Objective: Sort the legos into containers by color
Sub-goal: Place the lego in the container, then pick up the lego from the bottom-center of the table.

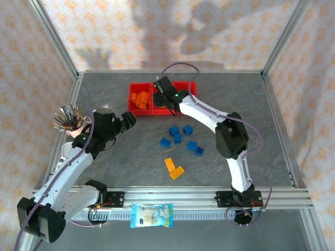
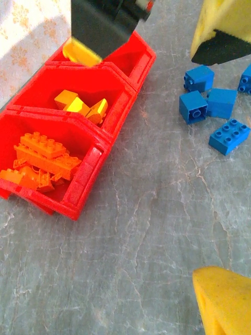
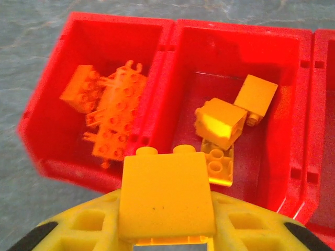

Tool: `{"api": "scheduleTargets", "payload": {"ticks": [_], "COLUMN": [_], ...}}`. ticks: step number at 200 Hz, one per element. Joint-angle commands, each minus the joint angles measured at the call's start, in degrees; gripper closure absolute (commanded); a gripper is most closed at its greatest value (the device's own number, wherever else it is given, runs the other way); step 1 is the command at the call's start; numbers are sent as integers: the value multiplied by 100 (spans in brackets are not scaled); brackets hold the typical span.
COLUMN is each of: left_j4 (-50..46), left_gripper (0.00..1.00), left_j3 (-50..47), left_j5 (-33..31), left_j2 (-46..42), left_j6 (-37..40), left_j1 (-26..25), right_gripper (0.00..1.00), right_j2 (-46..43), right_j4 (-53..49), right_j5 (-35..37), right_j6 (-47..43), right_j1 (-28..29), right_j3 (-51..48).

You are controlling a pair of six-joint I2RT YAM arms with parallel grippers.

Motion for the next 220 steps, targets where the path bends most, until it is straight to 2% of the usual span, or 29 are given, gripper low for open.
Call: {"api": "scheduleTargets", "payload": {"ticks": [1, 13, 49, 82, 158, 220], "left_j4": [455, 516, 537, 477, -19, -272], "left_gripper": [1, 1, 1, 1, 1, 1], "left_j3": [277, 302, 374, 383, 18, -581], "left_j5": [99, 98, 96, 102, 274, 508], "left_j2": [151, 231, 353, 303, -299, -941], "left_j6": [154, 169, 232, 259, 325, 55], "left_j1": [26, 26, 26, 26, 26, 0], "right_gripper": [65, 64, 43, 42, 35, 29], "right_j2": [631, 954, 1197, 803, -1297, -2421], "right_j4": [-292, -473, -593, -620, -620, -922], "right_j5": [416, 492, 579, 433, 281, 176], "right_j6": [194, 190, 109, 71, 4, 601], "right_j1": [-136, -192, -221, -205, 380, 1332], "right_j3": [803, 1263, 1783, 1534, -1401, -3267]}}
